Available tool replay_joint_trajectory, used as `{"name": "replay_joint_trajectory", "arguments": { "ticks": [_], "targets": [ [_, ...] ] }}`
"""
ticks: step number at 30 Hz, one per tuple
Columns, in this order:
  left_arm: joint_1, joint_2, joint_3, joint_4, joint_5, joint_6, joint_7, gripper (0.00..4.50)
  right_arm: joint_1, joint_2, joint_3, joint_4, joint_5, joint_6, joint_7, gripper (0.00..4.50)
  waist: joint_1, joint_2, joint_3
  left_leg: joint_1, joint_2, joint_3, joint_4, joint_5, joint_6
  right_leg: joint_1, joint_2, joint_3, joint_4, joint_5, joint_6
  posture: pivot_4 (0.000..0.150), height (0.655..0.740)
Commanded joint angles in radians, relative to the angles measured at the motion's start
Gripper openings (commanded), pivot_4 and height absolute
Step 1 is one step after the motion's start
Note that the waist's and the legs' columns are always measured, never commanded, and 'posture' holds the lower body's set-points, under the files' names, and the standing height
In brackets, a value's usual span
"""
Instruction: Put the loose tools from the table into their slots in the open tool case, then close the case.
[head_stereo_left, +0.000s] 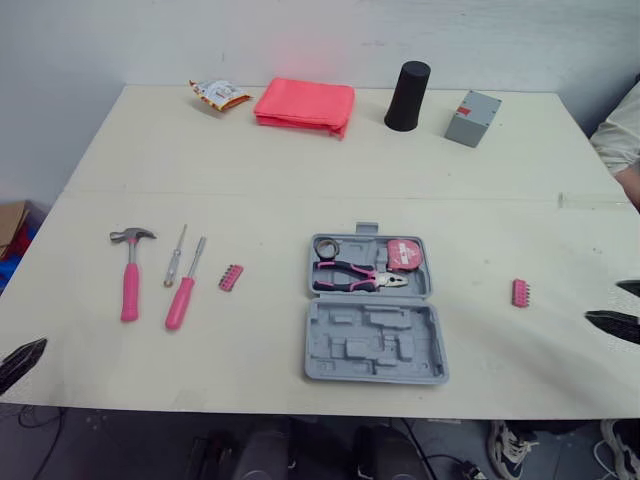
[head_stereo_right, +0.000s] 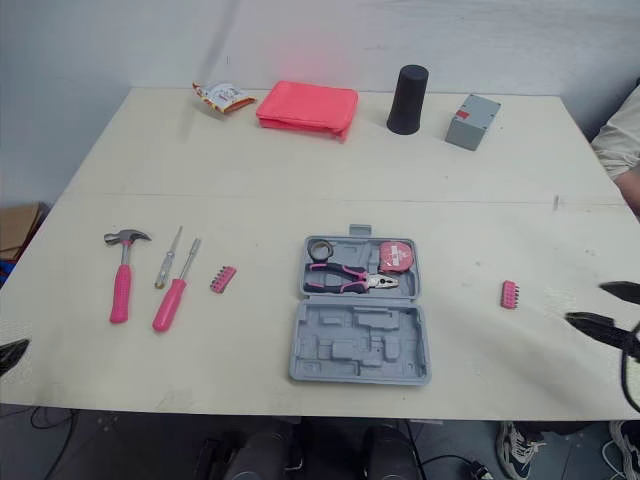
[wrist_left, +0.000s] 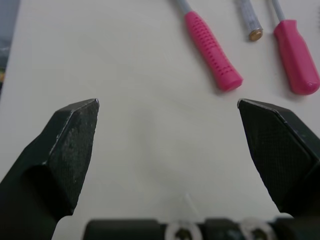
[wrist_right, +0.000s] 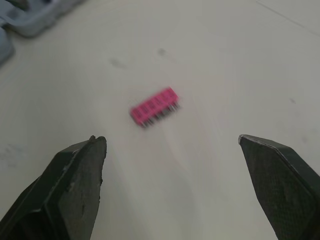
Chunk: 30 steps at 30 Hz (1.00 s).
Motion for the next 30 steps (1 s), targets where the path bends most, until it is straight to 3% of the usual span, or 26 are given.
{"name": "replay_joint_trajectory", "arguments": {
  "ticks": [1, 4, 8, 15, 22, 30],
  "targets": [
    [-0.073, -0.005, -0.086, -0.111, 0.001, 0.109, 0.152, 4.50, -0.059, 0.025, 0.037, -0.229, 0.130, 0.111, -0.041, 4.42, 0.001, 0.000, 0.000, 0.000, 0.000, 0.000, 0.000, 0.000, 0.000, 0.000, 0.000, 0.000, 0.000, 0.000, 0.000, 0.150, 0.7355],
    [-0.161, 0.003, -0.172, -0.167, -0.005, 0.200, 0.238, 4.50, -0.222, 0.048, 0.156, -0.334, 0.224, 0.218, -0.095, 4.42, -0.003, 0.000, 0.000, 0.000, 0.001, 0.001, 0.000, 0.000, -0.001, -0.001, 0.001, 0.002, 0.001, 0.000, 0.000, 0.150, 0.7355],
    [-0.396, -0.015, -0.289, -0.159, -0.021, 0.402, 0.410, 4.50, -0.455, 0.115, 0.328, -0.485, 0.346, 0.310, -0.130, 4.42, 0.000, 0.000, 0.000, 0.000, 0.002, 0.002, 0.000, 0.001, -0.002, -0.003, 0.003, 0.003, 0.002, 0.000, 0.000, 0.150, 0.7355],
    [-0.608, -0.009, -0.491, -0.051, 0.036, 0.458, 0.461, 4.50, -0.705, 0.254, 0.513, -0.537, 0.399, 0.346, -0.169, 4.42, 0.003, -0.002, -0.001, -0.001, 0.002, 0.004, 0.002, 0.001, -0.003, -0.003, 0.010, 0.007, 0.003, 0.001, 0.001, 0.150, 0.7355],
    [-0.718, -0.033, -0.690, 0.087, 0.154, 0.366, 0.481, 4.50, -0.750, 0.310, 0.584, -0.515, 0.343, 0.311, -0.170, 4.42, 0.003, -0.004, -0.001, -0.001, 0.004, 0.008, 0.003, 0.001, -0.002, -0.005, 0.016, 0.015, 0.004, 0.001, 0.001, 0.150, 0.7355],
    [-0.763, -0.093, -0.631, 0.141, 0.145, 0.363, 0.488, 4.50, -0.713, 0.262, 0.549, -0.509, 0.316, 0.302, -0.174, 4.42, -0.002, -0.004, -0.001, 0.000, 0.007, 0.011, 0.003, 0.001, -0.003, -0.006, 0.015, 0.017, 0.004, 0.001, 0.001, 0.150, 0.7355]
  ]
}}
